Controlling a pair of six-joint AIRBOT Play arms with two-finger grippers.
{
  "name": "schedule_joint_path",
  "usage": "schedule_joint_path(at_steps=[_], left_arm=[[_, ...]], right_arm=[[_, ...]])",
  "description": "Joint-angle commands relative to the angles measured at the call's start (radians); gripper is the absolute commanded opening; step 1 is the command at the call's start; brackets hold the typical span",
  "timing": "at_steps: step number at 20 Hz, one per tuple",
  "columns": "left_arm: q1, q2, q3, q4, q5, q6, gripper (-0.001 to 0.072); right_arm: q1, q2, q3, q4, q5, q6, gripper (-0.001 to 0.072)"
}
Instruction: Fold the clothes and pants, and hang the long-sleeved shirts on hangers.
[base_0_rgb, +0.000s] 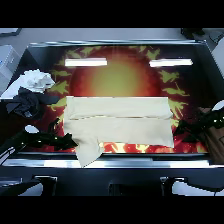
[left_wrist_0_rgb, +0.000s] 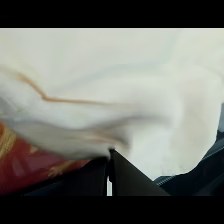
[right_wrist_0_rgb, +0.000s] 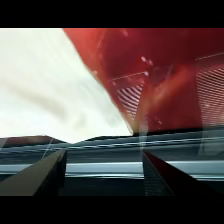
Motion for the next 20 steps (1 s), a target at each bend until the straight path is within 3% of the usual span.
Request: schedule_joint_path(at_steps=[1,11,12,14,17,20], left_arm=[[-0.015,0.009,-0.003,0.015,0.039,-0.011,0.0019],[-0.015,0.070,-0.003,0.023,0.023,-0.011,0.0019],[-0.015,0.072,-0.002,0.023,0.023,-0.011,0.0018],[-0.014,0.074,0.003,0.027,0.021,-0.011,0.0018],[0.027,0.074,0.089,0.074,-0.035,-0.011,0.0018],[0.092,0.067,0.266,0.130,-0.101,-0.037,0.0017]], right_arm=[[-0.001,0.001,-0.073,-0.025,-0.047,-0.010,0.0564],[0.000,-0.007,-0.203,0.109,-0.233,-0.035,0.0528],[0.000,-0.010,-0.215,0.122,-0.226,-0.035,0.0413],[-0.001,-0.010,-0.225,0.126,-0.190,-0.071,0.0067],[-0.001,-0.009,-0.157,0.127,-0.121,-0.118,0.0040],[0.000,-0.010,-0.006,0.177,-0.084,-0.092,0.0039]])
